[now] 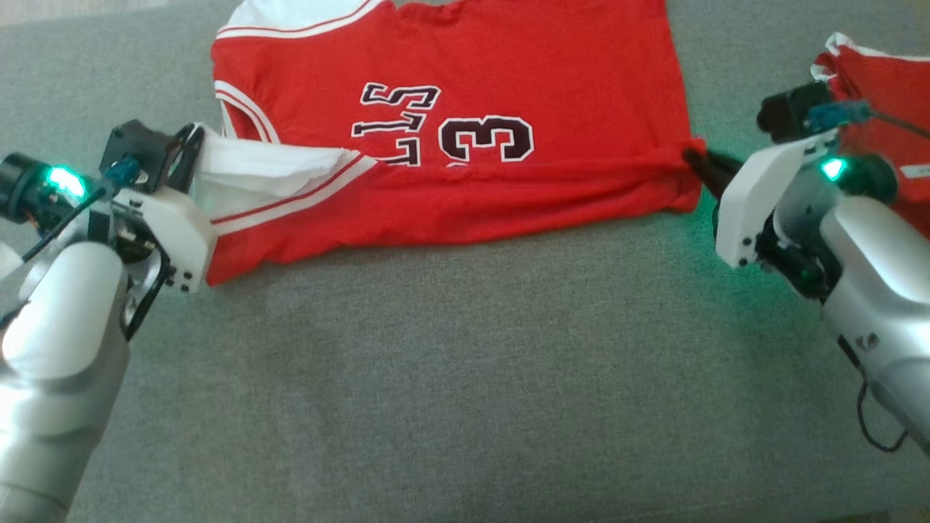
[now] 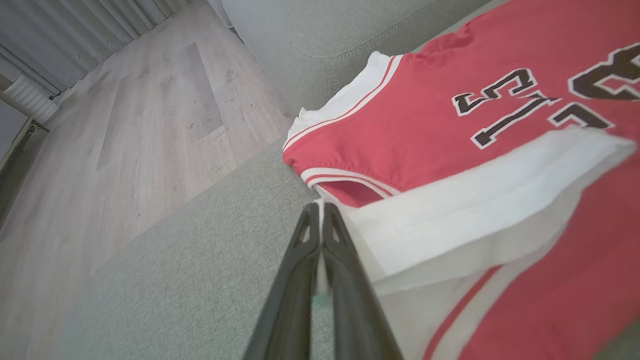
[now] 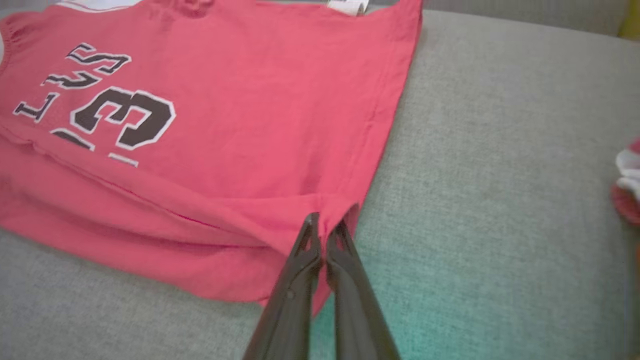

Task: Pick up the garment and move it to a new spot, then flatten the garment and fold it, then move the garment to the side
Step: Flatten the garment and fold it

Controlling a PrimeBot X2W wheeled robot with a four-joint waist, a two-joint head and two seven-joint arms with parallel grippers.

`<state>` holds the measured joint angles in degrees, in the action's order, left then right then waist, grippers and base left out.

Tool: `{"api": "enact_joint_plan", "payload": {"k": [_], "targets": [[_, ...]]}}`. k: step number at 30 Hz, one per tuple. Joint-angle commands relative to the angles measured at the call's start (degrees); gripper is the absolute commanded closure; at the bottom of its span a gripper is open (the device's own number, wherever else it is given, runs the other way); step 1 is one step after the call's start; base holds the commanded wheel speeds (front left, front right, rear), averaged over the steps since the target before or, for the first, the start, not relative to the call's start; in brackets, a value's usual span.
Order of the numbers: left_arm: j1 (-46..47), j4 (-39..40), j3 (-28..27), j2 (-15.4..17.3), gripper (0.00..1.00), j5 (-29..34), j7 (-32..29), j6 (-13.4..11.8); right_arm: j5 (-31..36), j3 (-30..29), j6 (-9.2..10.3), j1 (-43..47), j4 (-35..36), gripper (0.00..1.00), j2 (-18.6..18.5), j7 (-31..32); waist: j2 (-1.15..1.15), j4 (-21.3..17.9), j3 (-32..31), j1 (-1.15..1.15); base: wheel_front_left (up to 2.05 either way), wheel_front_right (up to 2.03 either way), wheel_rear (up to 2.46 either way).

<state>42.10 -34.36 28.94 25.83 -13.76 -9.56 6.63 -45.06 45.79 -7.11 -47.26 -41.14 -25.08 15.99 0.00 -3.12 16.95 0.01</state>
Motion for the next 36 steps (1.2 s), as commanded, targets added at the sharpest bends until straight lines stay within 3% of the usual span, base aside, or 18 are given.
{"api": "enact_joint_plan", "payload": {"k": [1,7,12,17,20,21,28,36], "targets": [[4.04,0.15,-1.68,1.96,0.00,0.89,1.30,-0.02,1.17,-0.54,-0.37,-2.03,-0.17,0.00,0.21,-2.13,0.00,-0.24,0.54,-0.01,0.00,0.00,0.00],[8.17,-2.91,-4.72,-0.89,0.00,0.26,12.90,-4.80,2.57,-4.00,-0.37,-5.13,-4.31,0.00,3.01,-12.55,0.00,-0.22,0.56,-0.01,0.00,0.00,0.00],[6.70,-1.71,-10.40,-4.40,0.00,-4.11,22.83,-9.59,4.44,-7.02,-0.37,-5.29,-5.91,0.00,4.38,-23.69,0.00,0.10,-1.82,-0.01,0.00,0.00,0.00],[-1.10,6.66,-16.72,-7.88,0.00,-8.22,24.50,-12.12,7.20,-12.43,-0.37,-2.51,-4.59,0.00,7.06,-30.53,0.00,0.24,-5.16,-0.01,0.00,0.00,0.00],[-11.01,16.02,-20.43,-11.67,0.00,-7.95,24.54,-13.38,11.35,-23.49,-0.37,3.30,2.17,0.00,10.59,-30.95,0.00,0.46,-7.68,-0.01,0.00,0.00,0.00],[-11.01,16.02,-20.43,-11.67,0.00,-7.95,24.54,-13.38,11.35,-23.49,-0.37,3.30,2.17,0.00,10.59,-30.95,0.00,0.46,-7.68,-0.01,0.00,0.00,0.00],[-25.96,22.92,-22.78,-17.81,0.00,-5.48,24.55,-13.50,23.65,-38.78,-0.37,21.03,14.25,0.00,19.87,-30.97,0.00,0.55,-10.80,-0.01,0.00,0.00,0.00],[-29.04,19.25,-24.19,-19.17,0.00,-3.29,24.56,-11.23,28.35,-42.27,-0.37,29.98,19.32,0.00,22.14,-30.98,0.00,-0.43,-10.64,-0.01,0.00,0.00,0.00]]}}
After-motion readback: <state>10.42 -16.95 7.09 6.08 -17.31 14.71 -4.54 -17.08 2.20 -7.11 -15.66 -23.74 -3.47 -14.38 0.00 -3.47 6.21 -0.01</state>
